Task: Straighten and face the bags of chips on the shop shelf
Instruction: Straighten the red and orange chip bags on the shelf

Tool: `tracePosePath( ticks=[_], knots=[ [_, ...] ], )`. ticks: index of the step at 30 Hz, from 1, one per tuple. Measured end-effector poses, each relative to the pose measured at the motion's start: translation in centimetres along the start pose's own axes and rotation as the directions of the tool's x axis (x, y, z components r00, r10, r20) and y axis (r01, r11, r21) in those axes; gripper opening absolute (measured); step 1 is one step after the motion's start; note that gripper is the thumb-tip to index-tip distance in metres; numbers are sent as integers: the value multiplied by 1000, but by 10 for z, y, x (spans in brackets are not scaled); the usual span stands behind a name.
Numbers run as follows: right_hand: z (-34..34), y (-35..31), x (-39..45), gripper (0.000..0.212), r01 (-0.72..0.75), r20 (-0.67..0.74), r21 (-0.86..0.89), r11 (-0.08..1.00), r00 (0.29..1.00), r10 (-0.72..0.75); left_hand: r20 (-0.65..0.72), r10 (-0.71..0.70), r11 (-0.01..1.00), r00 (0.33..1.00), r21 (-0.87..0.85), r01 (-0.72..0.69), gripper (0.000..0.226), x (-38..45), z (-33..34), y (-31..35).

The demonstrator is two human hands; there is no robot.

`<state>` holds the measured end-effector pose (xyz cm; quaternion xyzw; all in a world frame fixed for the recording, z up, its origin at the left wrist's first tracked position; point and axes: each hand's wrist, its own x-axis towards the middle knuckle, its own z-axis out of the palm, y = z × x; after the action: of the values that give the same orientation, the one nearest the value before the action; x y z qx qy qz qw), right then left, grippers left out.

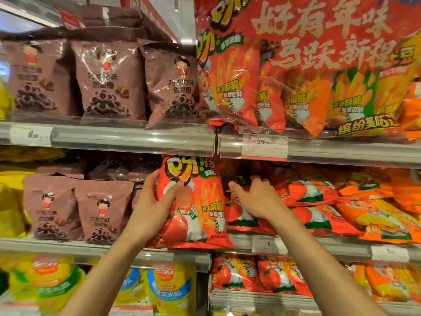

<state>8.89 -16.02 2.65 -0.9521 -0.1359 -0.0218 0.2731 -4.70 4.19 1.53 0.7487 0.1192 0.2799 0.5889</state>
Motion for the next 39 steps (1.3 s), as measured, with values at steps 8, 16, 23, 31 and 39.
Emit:
tracePosePath(
  ticks=[8,16,23,31,39],
  knots=[
    [26,-8,27,120,-138,158,-249,959,971,181,-19,1,1000,1000,20,-1,58,3,-14,-2],
    [18,10,30,88,-120,60,-2,993,991,120,-3,0,1000,1000,17,0,59,3,-23,-1],
    [22,8,27,76,84,-196,281,956,980,-29,14,9,1000,1000,10,-9,68,7,-31,-4],
    [41,-1,37,81,186,-403,-2,983,899,-171,-8,48,997,999,64,-47,64,11,-31,-7],
    [70,14,50,102,-66,-161,39,997,984,71,-10,55,996,998,64,-54,56,6,-22,-5]
  ],
)
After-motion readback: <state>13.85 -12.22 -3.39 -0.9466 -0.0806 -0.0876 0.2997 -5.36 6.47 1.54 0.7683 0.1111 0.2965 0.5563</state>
